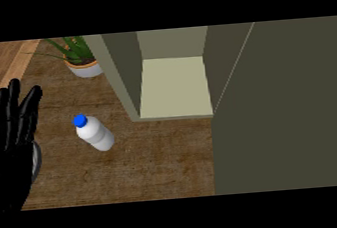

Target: Pick up the bottled water, place it into the cabinet and close the cabinet

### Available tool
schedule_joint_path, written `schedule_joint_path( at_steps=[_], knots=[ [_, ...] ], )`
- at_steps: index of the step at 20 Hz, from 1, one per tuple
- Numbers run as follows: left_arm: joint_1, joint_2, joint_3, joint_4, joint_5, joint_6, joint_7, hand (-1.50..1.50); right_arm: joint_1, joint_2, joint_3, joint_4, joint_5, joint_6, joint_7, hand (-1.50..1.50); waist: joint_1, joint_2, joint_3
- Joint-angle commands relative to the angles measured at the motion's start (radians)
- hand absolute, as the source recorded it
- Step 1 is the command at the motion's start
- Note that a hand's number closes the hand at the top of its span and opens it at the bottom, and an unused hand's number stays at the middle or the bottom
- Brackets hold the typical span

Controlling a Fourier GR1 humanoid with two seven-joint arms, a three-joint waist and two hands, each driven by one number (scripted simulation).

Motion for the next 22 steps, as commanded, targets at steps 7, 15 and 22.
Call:
schedule_joint_path(
  at_steps=[7,15,22],
  knots=[
    [0.040,-0.086,0.044,-0.039,0.048,0.363,0.196,-1.50,0.203,-0.019,0.088,-0.072,-0.131,0.143,0.063,-1.50,-0.016,0.037,0.023],
    [0.140,-0.087,-0.196,-0.165,-0.073,0.605,0.254,-1.50,0.489,-0.050,0.114,-0.369,-0.225,0.219,0.132,-1.50,-0.027,0.037,0.024],
    [0.179,-0.087,-0.341,-0.272,-0.232,0.677,0.374,-1.50,0.504,-0.078,-0.015,-0.447,-0.346,0.250,0.205,-1.50,-0.020,0.040,0.024]
  ],
)
